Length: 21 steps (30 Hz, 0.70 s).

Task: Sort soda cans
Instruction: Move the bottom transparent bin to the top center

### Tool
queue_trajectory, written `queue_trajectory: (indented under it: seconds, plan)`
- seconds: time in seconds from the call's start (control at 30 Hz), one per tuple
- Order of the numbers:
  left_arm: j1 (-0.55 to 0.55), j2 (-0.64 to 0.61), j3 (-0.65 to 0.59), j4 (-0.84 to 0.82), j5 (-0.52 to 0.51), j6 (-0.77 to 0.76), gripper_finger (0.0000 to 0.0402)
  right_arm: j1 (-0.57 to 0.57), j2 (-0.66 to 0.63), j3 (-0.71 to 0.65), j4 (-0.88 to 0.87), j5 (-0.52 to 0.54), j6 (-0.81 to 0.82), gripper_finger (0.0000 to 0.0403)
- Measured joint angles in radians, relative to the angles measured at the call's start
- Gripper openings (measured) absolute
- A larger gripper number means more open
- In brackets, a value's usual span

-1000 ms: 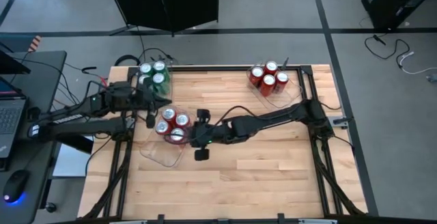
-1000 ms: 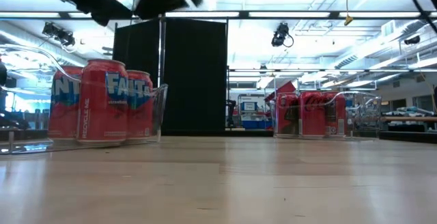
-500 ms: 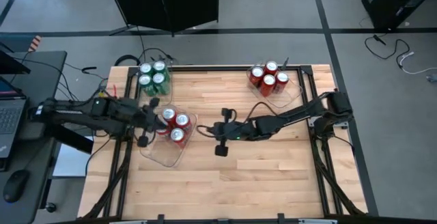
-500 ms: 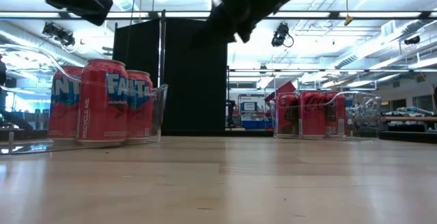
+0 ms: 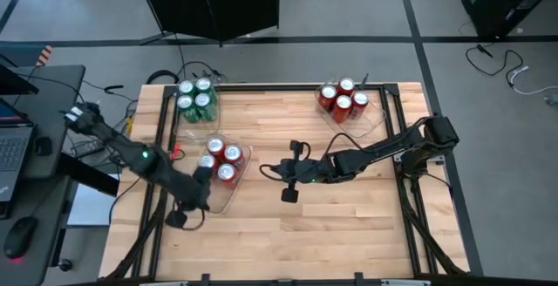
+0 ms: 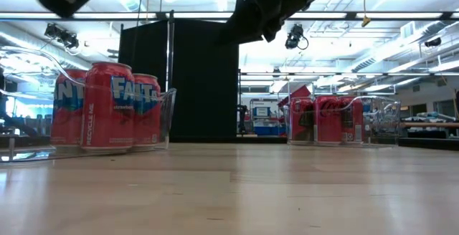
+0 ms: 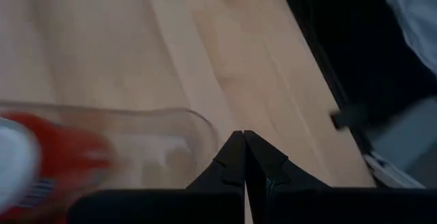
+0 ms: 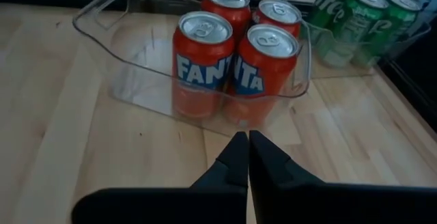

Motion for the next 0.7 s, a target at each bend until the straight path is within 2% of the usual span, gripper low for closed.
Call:
queue_trajectory:
  seconds: [0.23, 0.47, 0.7]
  plan:
    - [-0.125, 0.174, 0.036, -0.02, -0.014, -0.168, 0.0, 0.001, 0.0, 0.0, -0.009, 0.0, -0.008, 0.0]
    - [-0.169, 0.249, 0.036, -0.095, -0.171, -0.231, 0.0, 0.001, 0.001, 0.0, -0.014, 0.0, -0.03, 0.0]
    - [-0.169, 0.255, 0.033, -0.173, -0.285, -0.275, 0.0, 0.001, 0.001, 0.0, -0.022, 0.0, -0.029, 0.0]
